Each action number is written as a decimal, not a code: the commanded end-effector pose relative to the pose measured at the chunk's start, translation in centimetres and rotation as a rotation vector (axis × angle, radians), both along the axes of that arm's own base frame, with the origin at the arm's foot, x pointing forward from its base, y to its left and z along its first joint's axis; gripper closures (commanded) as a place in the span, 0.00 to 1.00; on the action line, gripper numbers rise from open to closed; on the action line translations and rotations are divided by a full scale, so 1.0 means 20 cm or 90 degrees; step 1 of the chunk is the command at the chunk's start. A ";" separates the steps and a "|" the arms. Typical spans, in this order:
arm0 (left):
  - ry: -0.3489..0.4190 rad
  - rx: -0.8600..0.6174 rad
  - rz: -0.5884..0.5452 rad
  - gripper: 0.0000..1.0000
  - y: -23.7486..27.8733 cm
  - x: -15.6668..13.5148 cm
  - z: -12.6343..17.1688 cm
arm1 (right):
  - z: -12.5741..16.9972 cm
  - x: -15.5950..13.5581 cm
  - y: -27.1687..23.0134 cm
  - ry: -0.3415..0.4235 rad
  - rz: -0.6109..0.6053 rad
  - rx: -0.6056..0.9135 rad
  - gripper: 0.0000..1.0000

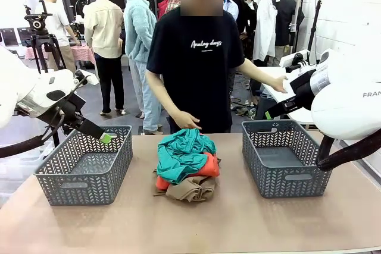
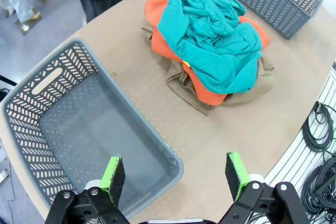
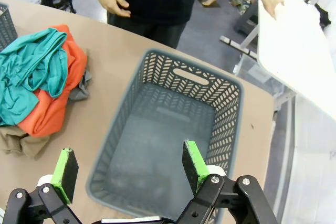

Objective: Sort the tops and bottoms.
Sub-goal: Lift clothes from the center of the table with your left hand.

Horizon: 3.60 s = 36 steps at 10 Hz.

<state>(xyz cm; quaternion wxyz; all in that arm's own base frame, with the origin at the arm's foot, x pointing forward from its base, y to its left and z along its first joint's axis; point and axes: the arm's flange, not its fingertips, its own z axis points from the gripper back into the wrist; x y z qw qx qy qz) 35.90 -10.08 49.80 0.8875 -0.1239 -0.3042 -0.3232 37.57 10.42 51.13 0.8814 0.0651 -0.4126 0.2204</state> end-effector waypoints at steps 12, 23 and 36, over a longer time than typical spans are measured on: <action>0.001 -0.003 -0.003 0.00 0.01 0.00 0.00 | 0.00 0.00 0.00 -0.002 0.000 -0.001 0.00; -0.062 0.125 0.007 0.00 -0.27 0.07 0.24 | 0.00 0.00 0.00 -0.002 0.000 -0.001 0.00; 0.125 0.132 0.095 0.00 -1.02 0.70 -0.21 | 0.00 0.00 0.00 -0.002 0.000 -0.001 0.00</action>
